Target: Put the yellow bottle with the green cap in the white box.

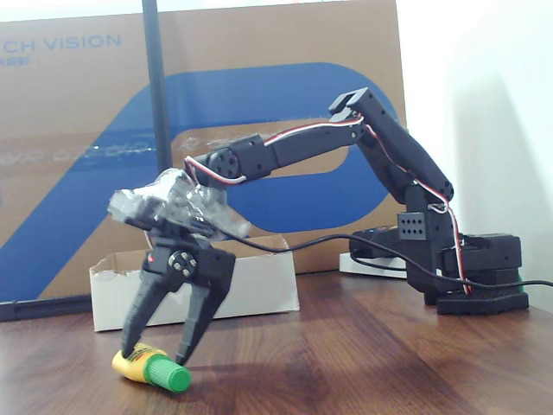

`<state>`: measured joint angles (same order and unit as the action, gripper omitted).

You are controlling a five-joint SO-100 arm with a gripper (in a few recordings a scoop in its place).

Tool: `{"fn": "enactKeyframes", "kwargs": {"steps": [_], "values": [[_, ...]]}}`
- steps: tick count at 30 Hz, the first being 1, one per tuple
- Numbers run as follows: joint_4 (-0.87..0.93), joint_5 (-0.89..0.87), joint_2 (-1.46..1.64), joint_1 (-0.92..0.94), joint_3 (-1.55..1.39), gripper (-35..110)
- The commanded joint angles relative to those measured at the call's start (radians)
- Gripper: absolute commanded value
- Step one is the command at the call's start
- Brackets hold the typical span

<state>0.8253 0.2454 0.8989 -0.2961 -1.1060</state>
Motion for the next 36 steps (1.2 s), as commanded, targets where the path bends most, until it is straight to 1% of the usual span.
{"fn": "enactKeyframes", "kwargs": {"steps": [1,17,24,32,36], "values": [[0.000,0.003,0.067,-0.012,0.005,26],[0.018,-0.009,0.064,-0.021,-0.031,21],[0.021,-0.011,0.091,-0.017,-0.035,9],[0.026,-0.017,0.118,-0.011,-0.034,0],[0.029,-0.029,0.147,-0.008,-0.043,0]]}}
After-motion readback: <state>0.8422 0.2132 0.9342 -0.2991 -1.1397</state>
